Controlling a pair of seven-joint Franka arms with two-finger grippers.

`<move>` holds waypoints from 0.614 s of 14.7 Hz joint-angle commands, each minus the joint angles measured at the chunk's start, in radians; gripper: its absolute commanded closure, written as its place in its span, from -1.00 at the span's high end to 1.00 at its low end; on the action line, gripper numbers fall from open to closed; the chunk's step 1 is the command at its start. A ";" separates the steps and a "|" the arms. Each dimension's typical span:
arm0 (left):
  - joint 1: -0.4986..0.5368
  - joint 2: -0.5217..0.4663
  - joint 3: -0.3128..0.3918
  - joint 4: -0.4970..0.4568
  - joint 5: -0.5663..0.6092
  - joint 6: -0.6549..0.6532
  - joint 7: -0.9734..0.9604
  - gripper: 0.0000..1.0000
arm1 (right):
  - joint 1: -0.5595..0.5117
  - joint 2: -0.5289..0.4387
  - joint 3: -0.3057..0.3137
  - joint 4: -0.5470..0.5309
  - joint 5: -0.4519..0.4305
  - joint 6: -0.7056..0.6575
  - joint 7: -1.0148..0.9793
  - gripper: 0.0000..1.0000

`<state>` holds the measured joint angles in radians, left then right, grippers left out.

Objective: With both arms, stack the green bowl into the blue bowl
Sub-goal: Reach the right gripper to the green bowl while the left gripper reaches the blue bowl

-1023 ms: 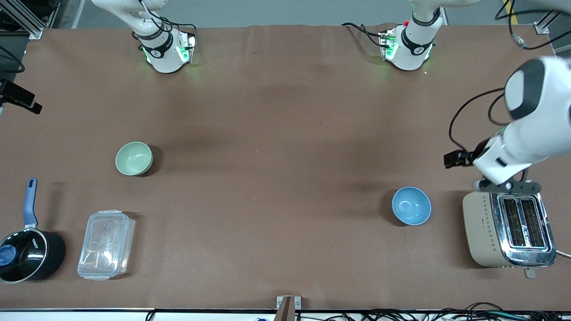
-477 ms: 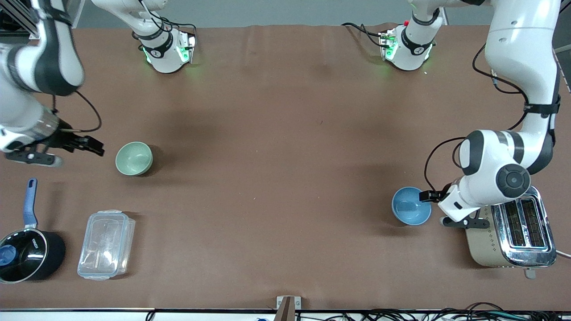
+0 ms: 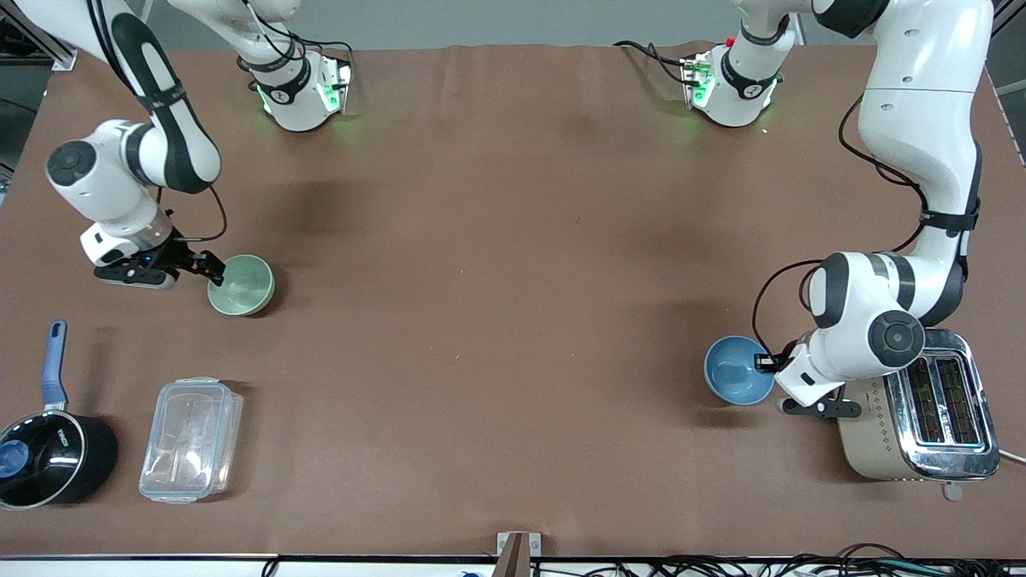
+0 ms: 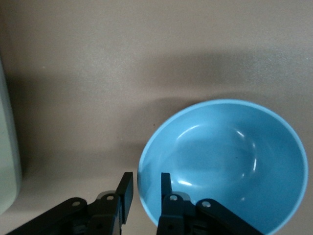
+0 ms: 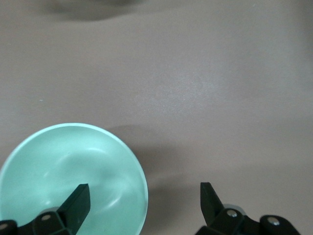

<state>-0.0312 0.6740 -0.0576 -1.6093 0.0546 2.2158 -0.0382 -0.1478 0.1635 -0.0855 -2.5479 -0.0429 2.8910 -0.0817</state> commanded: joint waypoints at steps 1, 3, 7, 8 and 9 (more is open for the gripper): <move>-0.003 0.025 0.002 0.014 0.013 0.031 -0.003 -0.54 | -0.007 0.045 0.013 -0.006 -0.011 0.070 0.011 0.70; -0.003 0.032 0.002 0.014 0.014 0.041 -0.003 -0.58 | -0.004 0.054 0.016 -0.011 -0.008 0.068 0.017 0.04; -0.006 0.019 -0.004 0.025 0.011 0.041 -0.002 -0.98 | 0.025 0.051 0.018 -0.026 -0.005 0.062 0.097 -1.00; -0.012 0.018 -0.007 0.038 0.005 0.038 0.001 -0.98 | 0.030 0.045 0.018 -0.025 -0.005 0.030 0.108 -1.00; -0.015 0.004 -0.021 0.046 0.004 0.028 0.001 -0.99 | 0.036 0.031 0.024 -0.019 -0.005 -0.011 0.111 -1.00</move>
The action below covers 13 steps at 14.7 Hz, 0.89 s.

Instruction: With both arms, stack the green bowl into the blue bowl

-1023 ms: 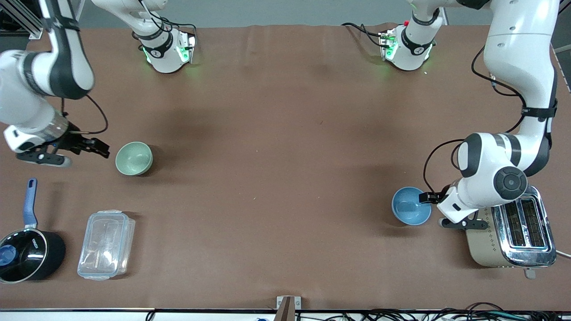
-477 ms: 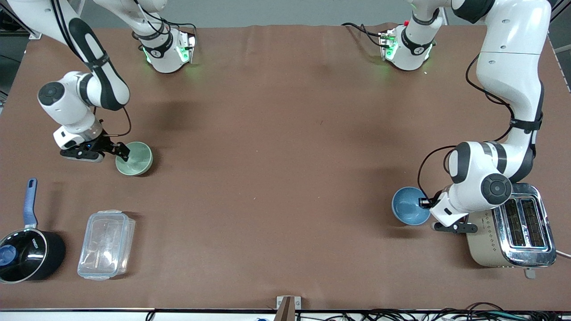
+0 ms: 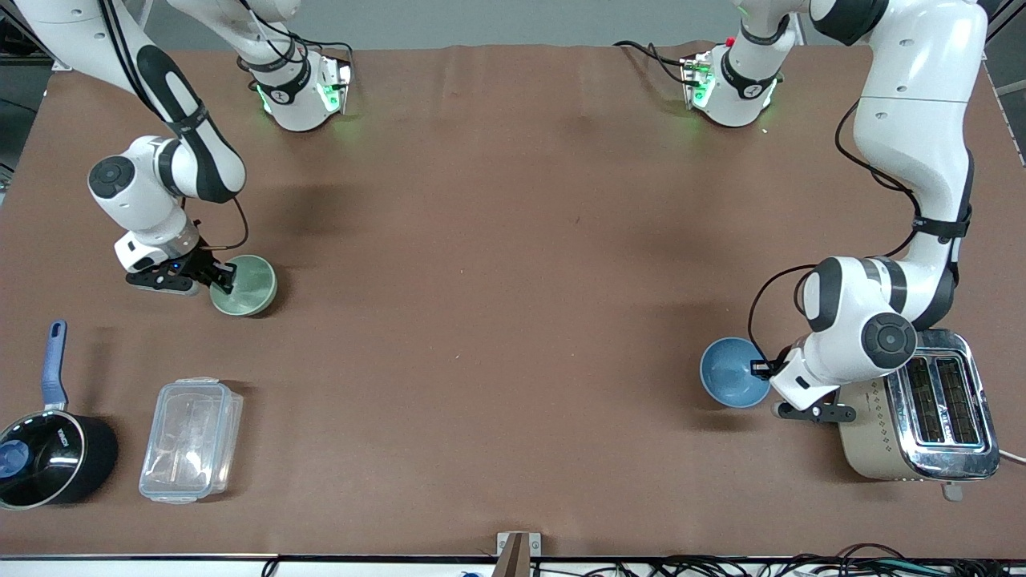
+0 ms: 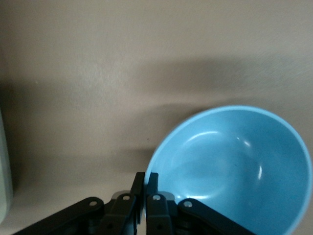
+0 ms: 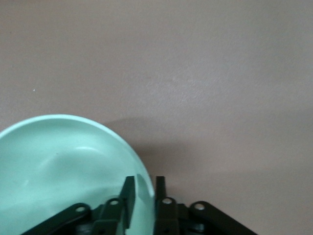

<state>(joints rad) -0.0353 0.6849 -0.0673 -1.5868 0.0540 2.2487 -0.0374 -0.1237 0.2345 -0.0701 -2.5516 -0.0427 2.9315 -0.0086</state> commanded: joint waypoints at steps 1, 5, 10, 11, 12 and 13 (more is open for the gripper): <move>-0.006 -0.017 -0.043 0.024 0.003 -0.012 -0.001 -0.99 | 0.015 -0.065 0.010 -0.004 -0.002 -0.096 0.042 -1.00; -0.011 -0.057 -0.191 0.053 0.003 -0.086 -0.056 -0.99 | 0.030 -0.132 0.010 0.060 -0.002 -0.219 0.041 -1.00; -0.073 -0.038 -0.364 0.047 0.007 -0.101 -0.333 -0.99 | 0.104 -0.179 0.012 0.285 0.000 -0.585 0.105 -1.00; -0.124 -0.016 -0.362 0.053 0.015 -0.095 -0.392 -0.99 | 0.133 -0.176 0.012 0.336 0.001 -0.653 0.130 -1.00; -0.173 -0.002 -0.361 0.054 0.015 -0.087 -0.438 -0.99 | 0.166 -0.175 0.010 0.376 0.015 -0.701 0.160 -1.00; -0.214 0.010 -0.355 0.071 0.017 -0.075 -0.475 -0.99 | 0.195 -0.175 0.010 0.401 0.021 -0.727 0.188 -1.00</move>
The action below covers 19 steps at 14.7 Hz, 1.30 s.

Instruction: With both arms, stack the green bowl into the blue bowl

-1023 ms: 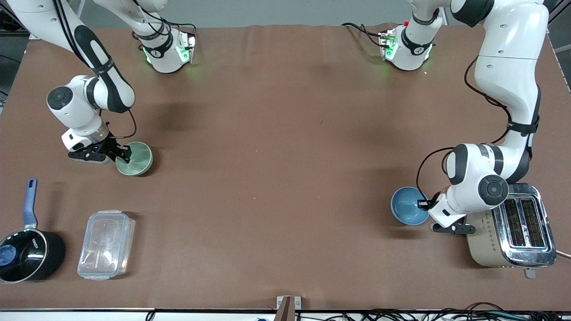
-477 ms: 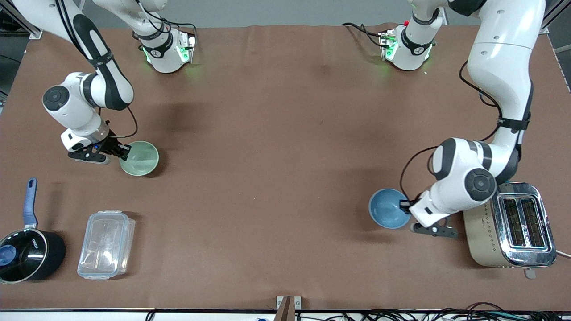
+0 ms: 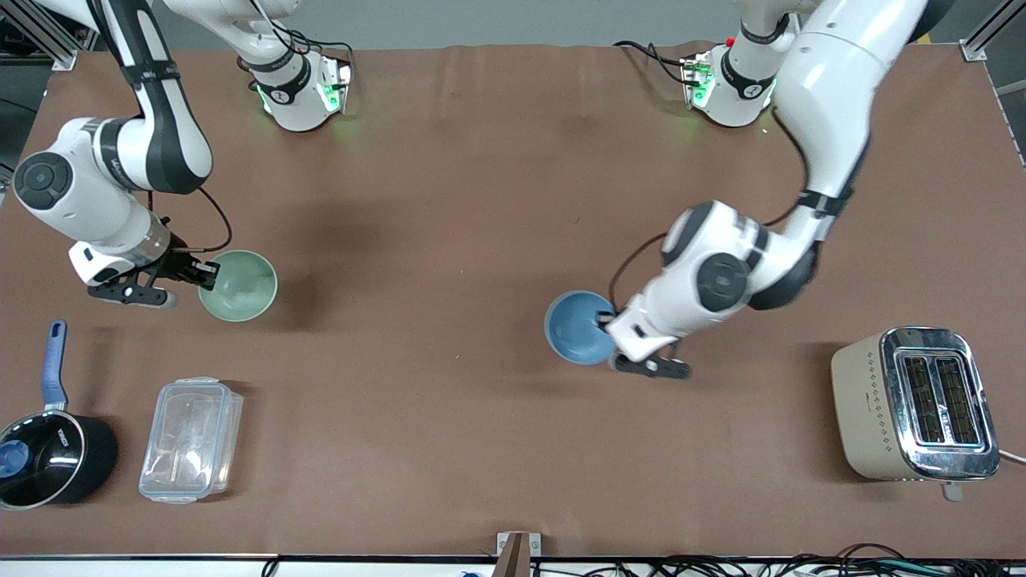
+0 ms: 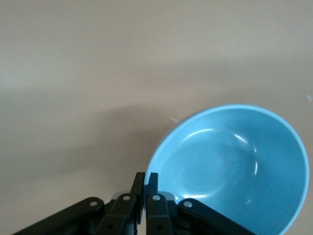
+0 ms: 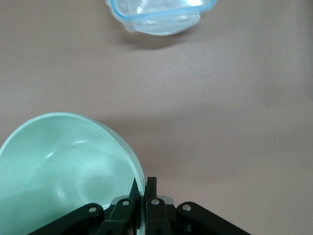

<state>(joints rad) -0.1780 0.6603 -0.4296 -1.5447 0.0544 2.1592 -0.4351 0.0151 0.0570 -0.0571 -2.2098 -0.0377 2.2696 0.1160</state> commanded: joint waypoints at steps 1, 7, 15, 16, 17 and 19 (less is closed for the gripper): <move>-0.104 0.045 0.009 0.043 0.019 0.017 -0.114 -0.99 | 0.086 0.003 -0.001 0.070 0.019 -0.070 0.088 -1.00; -0.163 0.087 0.022 0.049 0.113 0.047 -0.198 -0.98 | 0.339 0.041 -0.004 0.175 0.058 -0.067 0.376 -1.00; -0.212 0.113 0.045 0.057 0.114 0.088 -0.206 -0.79 | 0.543 0.234 -0.006 0.354 0.056 -0.050 0.646 -1.00; -0.209 0.119 0.046 0.057 0.113 0.090 -0.206 -0.79 | 0.551 0.244 -0.006 0.354 0.055 -0.041 0.652 -1.00; -0.203 0.131 0.046 0.061 0.114 0.091 -0.205 -0.76 | 0.554 0.248 -0.006 0.354 0.055 -0.030 0.653 -1.00; -0.192 0.122 0.046 0.074 0.114 0.091 -0.198 -0.18 | 0.568 0.257 -0.006 0.355 0.056 -0.024 0.675 -0.99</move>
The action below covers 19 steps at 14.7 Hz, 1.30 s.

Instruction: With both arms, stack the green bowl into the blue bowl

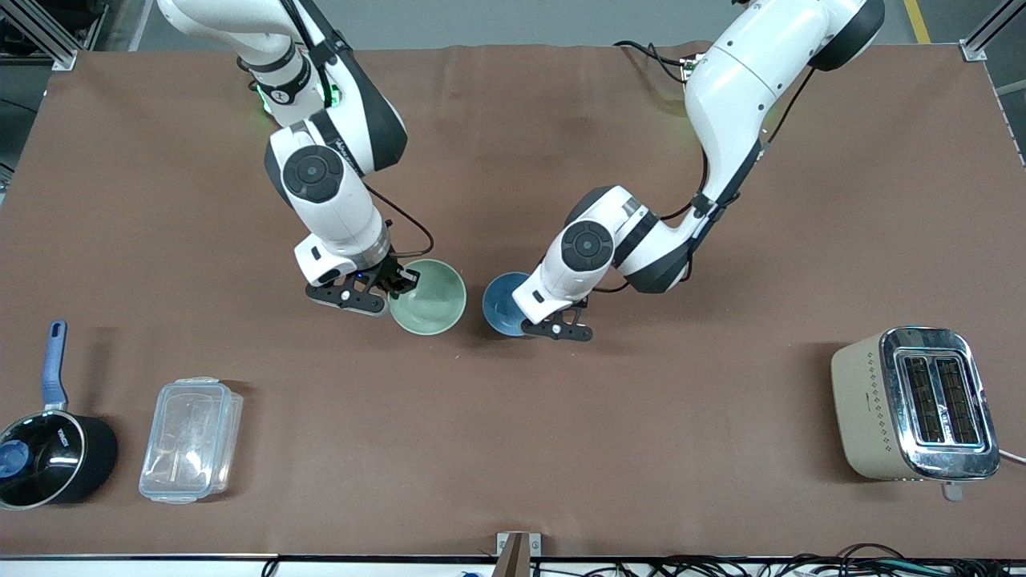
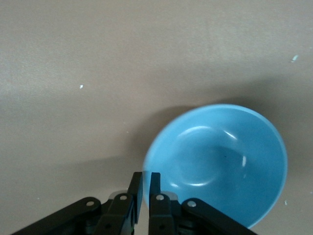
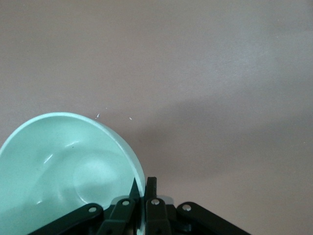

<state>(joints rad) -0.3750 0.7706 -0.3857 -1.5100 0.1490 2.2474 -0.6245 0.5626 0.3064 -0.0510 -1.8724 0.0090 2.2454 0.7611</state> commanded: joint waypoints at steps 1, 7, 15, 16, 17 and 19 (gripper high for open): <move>0.021 0.003 0.002 0.060 0.021 -0.009 -0.014 0.48 | 0.034 0.013 -0.012 0.019 0.009 0.009 0.056 -0.99; 0.175 -0.195 0.002 0.105 0.027 -0.170 0.002 1.00 | 0.146 0.098 -0.010 0.045 0.011 0.105 0.222 -0.99; 0.441 -0.503 -0.005 0.111 0.030 -0.514 0.359 1.00 | 0.223 0.256 -0.010 0.176 0.011 0.123 0.359 -0.98; 0.470 -0.531 -0.012 0.120 0.018 -0.535 0.402 1.00 | 0.226 0.264 -0.010 0.176 0.011 0.135 0.359 -0.97; 0.482 -0.563 -0.010 0.120 0.001 -0.558 0.445 1.00 | 0.226 0.266 -0.010 0.174 0.011 0.137 0.359 -0.97; 0.484 -0.615 -0.002 0.120 -0.014 -0.620 0.488 1.00 | 0.227 0.273 -0.010 0.174 0.011 0.140 0.359 -0.95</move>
<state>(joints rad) 0.1020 0.2154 -0.3865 -1.3687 0.1552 1.6758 -0.1762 0.7783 0.5685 -0.0517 -1.7169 0.0141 2.3856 1.0994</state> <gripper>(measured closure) 0.000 0.947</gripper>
